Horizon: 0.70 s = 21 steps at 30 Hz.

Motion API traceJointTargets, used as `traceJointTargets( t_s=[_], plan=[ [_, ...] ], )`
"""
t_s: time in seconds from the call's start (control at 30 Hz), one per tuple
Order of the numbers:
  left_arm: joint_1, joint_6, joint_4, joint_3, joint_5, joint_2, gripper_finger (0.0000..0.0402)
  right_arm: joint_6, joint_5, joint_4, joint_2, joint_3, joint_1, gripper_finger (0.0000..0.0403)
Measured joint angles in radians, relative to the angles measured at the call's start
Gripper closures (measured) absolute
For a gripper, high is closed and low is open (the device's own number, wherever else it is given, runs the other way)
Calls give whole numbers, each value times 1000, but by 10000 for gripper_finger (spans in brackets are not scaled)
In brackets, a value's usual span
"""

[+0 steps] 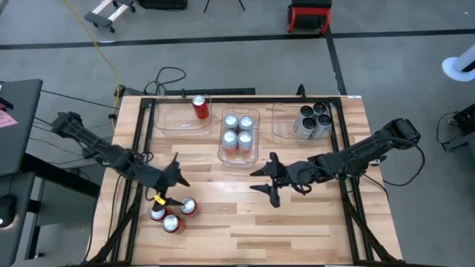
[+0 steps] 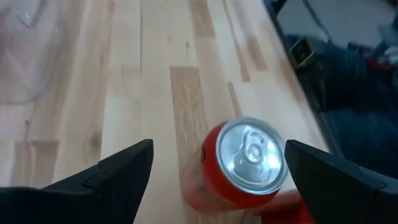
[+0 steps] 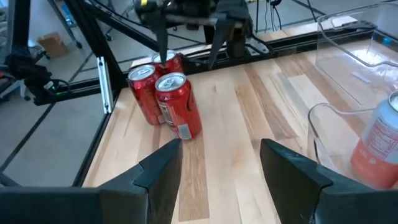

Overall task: Sort soda cans
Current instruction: Put the right red soda can in the left transparent bin

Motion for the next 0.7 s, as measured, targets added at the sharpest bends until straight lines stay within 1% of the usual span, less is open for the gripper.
traceJointTargets(
  t_s=[0.13,0.33,0.47,0.6,0.63,0.7],
  plan=[
    [-3,29,12,0,-4,96,42,1,0,9,0,0,0,168],
    [2,36,102,4,1,204,42,1,0,9,0,0,0,168],
    [2,76,164,3,17,216,42,1,0,9,0,0,0,168],
    [2,102,187,1,16,217,42,1,0,9,0,0,0,168],
    [2,104,187,1,6,218,42,1,0,9,0,0,0,168],
    [6,107,191,1,-45,223,42,1,0,9,0,0,0,168]
  ],
)
